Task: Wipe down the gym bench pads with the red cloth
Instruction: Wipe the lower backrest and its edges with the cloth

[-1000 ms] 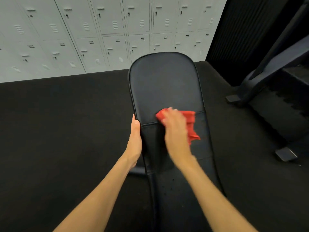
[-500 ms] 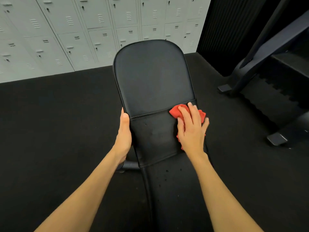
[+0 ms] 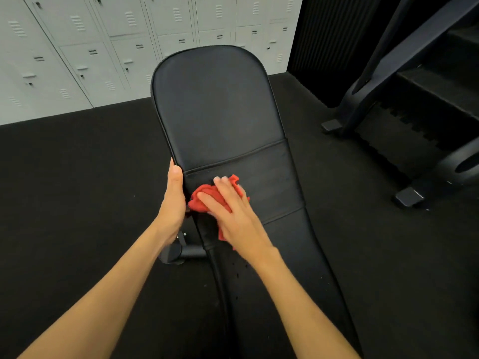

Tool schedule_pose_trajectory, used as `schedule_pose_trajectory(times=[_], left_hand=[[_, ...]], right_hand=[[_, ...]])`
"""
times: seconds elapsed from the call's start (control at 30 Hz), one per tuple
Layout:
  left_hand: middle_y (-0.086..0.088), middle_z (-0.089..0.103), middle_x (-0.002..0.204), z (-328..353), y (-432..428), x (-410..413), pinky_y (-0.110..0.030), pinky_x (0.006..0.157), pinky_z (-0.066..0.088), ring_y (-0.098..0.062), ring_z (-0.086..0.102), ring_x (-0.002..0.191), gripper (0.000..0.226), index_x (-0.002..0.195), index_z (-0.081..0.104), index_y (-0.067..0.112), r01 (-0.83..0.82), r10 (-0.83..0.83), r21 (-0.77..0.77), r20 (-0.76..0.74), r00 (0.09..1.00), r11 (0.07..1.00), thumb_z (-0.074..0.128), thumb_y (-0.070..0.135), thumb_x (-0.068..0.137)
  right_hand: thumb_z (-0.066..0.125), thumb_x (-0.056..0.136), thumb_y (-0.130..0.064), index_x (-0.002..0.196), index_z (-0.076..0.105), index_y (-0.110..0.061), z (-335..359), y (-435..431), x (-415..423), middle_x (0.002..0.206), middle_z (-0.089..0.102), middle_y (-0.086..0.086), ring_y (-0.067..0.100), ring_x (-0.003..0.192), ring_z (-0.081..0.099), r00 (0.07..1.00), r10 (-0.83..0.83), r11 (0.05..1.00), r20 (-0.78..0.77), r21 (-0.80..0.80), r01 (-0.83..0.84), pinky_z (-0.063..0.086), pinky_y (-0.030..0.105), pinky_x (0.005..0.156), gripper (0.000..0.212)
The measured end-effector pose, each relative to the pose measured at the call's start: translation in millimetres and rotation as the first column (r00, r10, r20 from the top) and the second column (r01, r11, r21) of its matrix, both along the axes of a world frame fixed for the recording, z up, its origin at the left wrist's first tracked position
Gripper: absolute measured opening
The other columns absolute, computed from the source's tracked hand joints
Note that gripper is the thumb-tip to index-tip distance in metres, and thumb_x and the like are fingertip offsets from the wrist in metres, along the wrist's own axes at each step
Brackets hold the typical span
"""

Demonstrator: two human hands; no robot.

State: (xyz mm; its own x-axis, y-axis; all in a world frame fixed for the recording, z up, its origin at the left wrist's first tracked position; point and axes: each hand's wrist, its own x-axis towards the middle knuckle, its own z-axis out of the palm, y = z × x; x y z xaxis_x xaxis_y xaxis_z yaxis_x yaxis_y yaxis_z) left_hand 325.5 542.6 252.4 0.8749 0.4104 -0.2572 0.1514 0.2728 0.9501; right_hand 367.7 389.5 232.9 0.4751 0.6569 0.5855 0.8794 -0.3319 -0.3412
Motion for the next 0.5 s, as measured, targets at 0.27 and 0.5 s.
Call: schedule_pose_trajectory(times=[0.27, 0.5], left_hand=[[0.016, 0.053, 0.145, 2, 10, -3, -0.045, 0.097, 0.050, -0.014, 0.054, 0.130, 0.100, 0.149, 0.031, 0.053, -0.003, 0.005, 0.021, -0.091, 0.996, 1.000, 0.039, 0.101, 0.061], [0.014, 0.046, 0.152, 8, 6, -7, -0.051, 0.109, 0.042, -0.014, 0.047, 0.137, 0.103, 0.153, 0.025, 0.048, 0.007, -0.006, 0.017, -0.052, 0.999, 1.000, 0.038, 0.098, 0.064]], right_hand=[[0.042, 0.102, -0.030, 0.130, 0.051, -0.043, 36, -59, 97, 0.121, 0.049, -0.004, 0.018, 0.056, 0.065, 0.762, -0.252, 0.853, -0.596, 0.235, 0.466, 0.049, 0.033, 0.034, 0.032], [0.036, 0.103, -0.033, 0.130, 0.054, -0.029, 30, -51, 93, 0.079, 0.063, 0.010, 0.004, 0.047, 0.058, 0.530, -0.347, 0.597, -0.774, 0.254, 0.761, 0.044, 0.022, 0.034, 0.032]])
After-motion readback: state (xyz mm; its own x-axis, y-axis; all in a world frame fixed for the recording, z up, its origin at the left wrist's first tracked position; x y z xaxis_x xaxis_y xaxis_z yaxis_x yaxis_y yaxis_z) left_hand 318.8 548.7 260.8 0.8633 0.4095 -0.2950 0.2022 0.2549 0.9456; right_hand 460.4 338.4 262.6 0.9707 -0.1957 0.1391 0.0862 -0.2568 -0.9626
